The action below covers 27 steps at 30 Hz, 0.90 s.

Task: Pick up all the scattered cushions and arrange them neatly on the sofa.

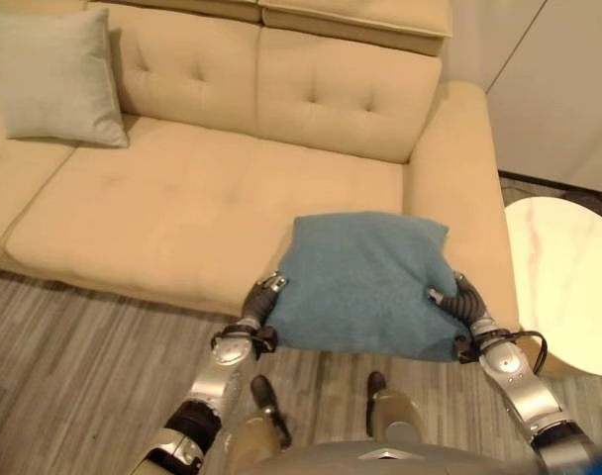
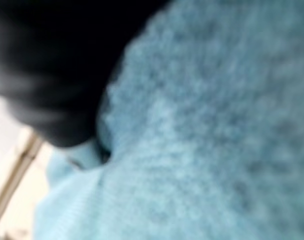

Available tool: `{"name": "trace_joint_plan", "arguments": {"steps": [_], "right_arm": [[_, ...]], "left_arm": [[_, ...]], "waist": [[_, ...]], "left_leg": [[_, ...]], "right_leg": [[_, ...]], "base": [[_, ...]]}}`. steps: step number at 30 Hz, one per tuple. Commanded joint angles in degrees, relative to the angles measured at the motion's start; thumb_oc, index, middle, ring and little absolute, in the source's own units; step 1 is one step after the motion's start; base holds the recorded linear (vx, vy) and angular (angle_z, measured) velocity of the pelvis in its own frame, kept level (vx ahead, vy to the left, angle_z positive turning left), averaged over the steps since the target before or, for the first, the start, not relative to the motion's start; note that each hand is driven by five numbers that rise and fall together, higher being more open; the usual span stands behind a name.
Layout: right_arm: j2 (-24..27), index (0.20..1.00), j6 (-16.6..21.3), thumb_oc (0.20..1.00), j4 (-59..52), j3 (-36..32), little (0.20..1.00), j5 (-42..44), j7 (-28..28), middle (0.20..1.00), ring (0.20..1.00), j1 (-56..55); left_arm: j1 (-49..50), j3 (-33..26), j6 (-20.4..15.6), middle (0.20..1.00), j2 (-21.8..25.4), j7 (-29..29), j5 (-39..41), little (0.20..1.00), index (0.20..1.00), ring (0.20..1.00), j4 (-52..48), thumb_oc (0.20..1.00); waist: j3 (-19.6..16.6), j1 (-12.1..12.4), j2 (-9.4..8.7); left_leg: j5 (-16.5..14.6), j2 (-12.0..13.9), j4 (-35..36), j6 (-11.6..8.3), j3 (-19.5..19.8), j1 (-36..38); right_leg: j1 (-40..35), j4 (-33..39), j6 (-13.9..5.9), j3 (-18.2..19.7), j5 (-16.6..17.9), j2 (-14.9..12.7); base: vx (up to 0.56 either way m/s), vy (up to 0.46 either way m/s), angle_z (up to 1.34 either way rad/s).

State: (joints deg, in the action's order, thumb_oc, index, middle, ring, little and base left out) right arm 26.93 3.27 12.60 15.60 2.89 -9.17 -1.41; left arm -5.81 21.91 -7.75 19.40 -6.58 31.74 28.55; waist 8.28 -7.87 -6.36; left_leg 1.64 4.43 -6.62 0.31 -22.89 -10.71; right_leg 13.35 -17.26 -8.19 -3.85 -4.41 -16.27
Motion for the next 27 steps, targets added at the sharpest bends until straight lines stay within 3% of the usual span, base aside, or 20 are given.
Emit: {"name": "trace_joint_plan", "arguments": {"steps": [1, 3, 4, 5, 6, 7, 9, 11, 14, 17, 19, 20, 21, 22, 24, 25, 26, 27], "right_arm": [[-0.58, 0.200, 5.33, 0.200, -4.36, 0.85, 0.200, -1.44, 0.66, 0.200, 0.200, 5.25], [-0.55, 0.200, 5.37, 0.200, -4.30, 0.82, 0.200, -1.26, 0.88, 0.200, 0.200, 5.20], [-0.57, 0.200, 5.38, 0.200, -4.24, 1.27, 0.200, -0.91, 1.26, 0.200, 0.200, 5.40], [-0.57, 0.200, 5.38, 0.200, -4.23, 1.27, 0.200, -0.91, 1.26, 0.200, 0.200, 5.43], [-0.54, 0.200, 5.37, 0.200, -3.82, 1.56, 0.200, -0.63, 1.63, 0.200, 0.200, 5.65], [-0.53, 0.200, 5.38, 0.200, -3.80, 1.57, 0.200, -0.63, 1.62, 0.200, 0.200, 5.65], [0.17, 0.200, 5.46, 0.200, -3.85, 1.90, 0.200, -0.57, 1.96, 0.200, 0.200, 5.43], [0.43, 0.200, 5.61, 0.200, -3.62, 1.79, 0.200, -0.25, 2.26, 0.200, 0.200, 4.99], [1.02, 0.200, 5.77, 0.200, -3.23, 1.48, 0.200, -0.16, 2.38, 0.200, 0.200, 4.39], [2.05, 0.200, 6.01, 0.200, -3.23, -0.30, 0.200, -0.19, 2.48, 0.200, 0.200, 1.84], [3.01, 0.200, 6.13, 0.200, -4.02, -2.35, 0.200, -0.03, 2.81, 0.200, 0.200, -1.09], [3.02, 0.200, 6.12, 0.200, -4.03, -2.35, 0.200, -0.03, 2.81, 0.200, 0.200, -1.10], [3.33, 0.200, 6.16, 0.200, -4.27, -3.06, 0.200, 0.04, 2.86, 0.200, 0.200, -1.85], [3.88, 0.200, 6.10, 0.200, -4.73, -3.00, 0.200, 0.20, 2.85, 0.200, 0.200, -1.89], [4.12, 0.200, 6.10, 0.200, -4.79, -2.95, 0.200, 0.37, 2.79, 0.200, 0.200, -1.91], [4.05, 0.200, 6.08, 0.200, -4.83, -3.03, 0.200, 0.50, 3.05, 0.200, 0.200, -2.29], [4.43, 0.200, 5.86, 0.200, -5.14, -3.33, 0.200, -0.01, 3.04, 0.200, 0.200, -2.41], [4.44, 0.200, 5.77, 0.200, -5.23, -3.39, 0.200, -0.01, 2.99, 0.200, 0.200, -2.49]], "left_arm": [[-3.69, -0.20, -4.54, 0.200, -1.64, 3.23, -3.33, 0.200, 0.200, 0.200, -7.45, 0.200], [-3.35, -0.31, -4.47, 0.200, -1.63, 3.46, -3.50, 0.200, 0.200, 0.200, -7.47, 0.200], [-2.79, -0.65, -4.47, 0.200, -1.45, 3.40, -3.70, 0.200, 0.200, 0.200, -7.49, 0.200], [-2.81, -0.67, -4.46, 0.200, -1.44, 3.40, -3.70, 0.200, 0.200, 0.200, -7.50, 0.200], [-2.34, -0.89, -4.15, 0.200, -1.39, 3.57, -3.71, 0.200, 0.200, 0.200, -7.57, 0.200], [-2.32, -0.91, -4.14, 0.200, -1.40, 3.57, -3.72, 0.200, 0.200, 0.200, -7.58, 0.200], [-1.01, -1.46, -3.96, 0.200, -1.99, 4.08, -4.00, 0.200, 0.200, 0.200, -7.53, 0.200], [-0.78, -1.57, -4.04, 0.200, -2.58, 4.08, -4.04, 0.200, 0.200, 0.200, -7.57, 0.200], [-1.55, -1.27, -4.22, 0.200, -3.37, 3.75, -4.75, 0.200, 0.200, 0.200, -6.91, 0.200], [-1.46, -0.44, -4.09, 0.200, -4.49, 4.65, -4.90, 0.200, 0.200, 0.200, -6.16, 0.200], [-1.01, 0.24, -4.05, 0.200, -5.55, 5.01, -4.68, 0.200, 0.200, 0.200, -5.43, 0.200], [-1.01, 0.24, -4.05, 0.200, -5.55, 5.01, -4.68, 0.200, 0.200, 0.200, -5.43, 0.200], [-1.04, 0.44, -3.93, 0.200, -5.84, 5.14, -4.28, 0.200, 0.200, 0.200, -5.45, 0.200], [-1.08, 0.43, -3.78, 0.200, -5.90, 4.94, -3.81, 0.200, 0.200, 0.200, -5.55, 0.200], [-1.13, 0.17, -3.70, 0.200, -5.91, 4.73, -3.91, 0.200, 0.200, 0.200, -5.18, 0.200], [-1.21, -0.18, -3.62, 0.200, -6.22, 4.71, -3.50, 0.200, 0.200, 0.200, -4.89, 0.200], [-1.45, -0.52, -3.44, 0.200, -5.80, 4.44, -4.21, 0.200, 0.200, 0.200, -4.89, 0.200], [-1.68, -0.55, -3.47, 0.200, -5.58, 4.17, -4.36, 0.200, 0.200, 0.200, -5.15, 0.200]], "waist": [[0.41, 0.37, 0.14], [-0.01, 0.26, 0.30], [-0.38, 0.20, 0.37], [-0.51, 0.22, 0.41], [-0.71, -0.01, 0.62], [-0.74, 0.02, 0.65], [-0.49, -0.89, 0.20], [-0.84, -1.53, -0.29], [-0.80, -2.72, -0.62], [-1.68, -3.65, -0.72], [-2.38, -5.17, 0.01], [-2.38, -5.22, 0.03], [-2.52, -5.85, -0.11], [-2.62, -6.18, -0.78], [-2.55, -5.89, -1.05], [-2.93, -5.92, -1.41], [-3.41, -5.52, -1.63], [-3.67, -5.23, -1.54]], "left_leg": [[-5.08, 2.05, -1.41, -3.31, 7.16, 1.31], [-4.91, 1.43, -0.03, -3.07, 6.97, 2.29], [-4.98, 0.40, 1.40, -2.77, 6.69, 3.69], [-4.78, 0.45, 1.53, -2.78, 6.65, 3.53], [-4.96, -0.51, 2.80, -2.42, 6.82, 4.78], [-4.98, -0.48, 2.84, -2.44, 6.79, 4.81], [-6.70, -3.14, 3.51, -1.39, 8.11, 7.91], [-7.65, -4.62, 3.93, -0.91, 9.30, 9.38], [-9.04, -6.65, 4.21, -0.43, 11.41, 11.46], [-11.03, -8.01, 2.49, -0.49, 14.36, 12.42], [-12.75, -6.71, -3.21, -2.81, 13.65, 11.75], [-12.79, -6.69, -3.29, -2.81, 13.70, 11.70], [-11.55, -4.90, -7.69, -4.11, 11.74, 10.72], [-8.41, -1.90, -15.02, -5.73, 9.15, 8.59], [-7.06, -0.33, -17.78, -5.99, 8.03, 7.40], [-6.60, 3.21, -15.59, -5.70, 5.10, 7.11], [-7.41, 4.30, -9.87, -5.43, 5.59, 6.63], [-5.28, 5.30, -6.62, -6.06, 6.45, 5.62]], "right_leg": [[-2.28, 0.44, -3.59, 3.08, 5.83, 1.42], [-2.07, 0.89, -3.35, 3.15, 5.67, 2.15], [-1.93, 2.27, -2.81, 2.56, 4.62, 3.97], [-1.79, 2.48, -2.77, 2.58, 4.87, 4.05], [-0.75, 4.24, -2.46, 3.19, 4.10, 6.61], [-0.73, 4.23, -2.45, 3.22, 4.08, 6.66], [0.24, 9.19, -1.34, 6.85, 4.45, 12.47], [1.38, 11.34, -0.76, 8.63, 5.58, 15.51], [3.34, 11.68, -0.63, 8.56, 7.19, 18.22], [0.31, 12.60, 1.04, 10.15, 7.06, 18.33], [-2.68, 12.09, 2.55, 8.73, 5.42, 17.25], [-2.69, 12.10, 2.55, 8.68, 5.42, 17.25], [-4.29, 12.32, 3.18, 7.55, 4.95, 16.57], [-6.40, 12.45, 4.27, 6.63, 4.14, 16.36], [-7.55, 12.75, 4.86, 6.41, 3.67, 16.35], [-8.81, 13.05, 5.01, 5.74, 2.68, 15.93], [-9.33, 12.88, 4.41, 5.42, 1.37, 14.95], [-9.31, 12.79, 4.24, 5.24, 0.96, 14.64]], "base": [[0.12, 0.109, -0.09], [0.18, 0.134, -0.04], [0.18, 0.112, -0.08], [0.20, 0.118, -0.11], [0.08, 0.050, -0.10], [0.20, 0.103, 0.04], [0.26, 0.082, 0.03], [0.23, 0.017, -0.03], [0.22, -0.027, 0.27], [0.22, -0.098, 0.96], [0.20, -0.141, 1.14], [0.11, -0.098, 0.80], [0.14, -0.155, 1.10], [0.14, -0.158, 1.09], [0.11, -0.100, 0.62], [0.22, -0.014, 0.36], [0.23, 0.051, 0.28], [0.16, 0.077, 0.38]]}}
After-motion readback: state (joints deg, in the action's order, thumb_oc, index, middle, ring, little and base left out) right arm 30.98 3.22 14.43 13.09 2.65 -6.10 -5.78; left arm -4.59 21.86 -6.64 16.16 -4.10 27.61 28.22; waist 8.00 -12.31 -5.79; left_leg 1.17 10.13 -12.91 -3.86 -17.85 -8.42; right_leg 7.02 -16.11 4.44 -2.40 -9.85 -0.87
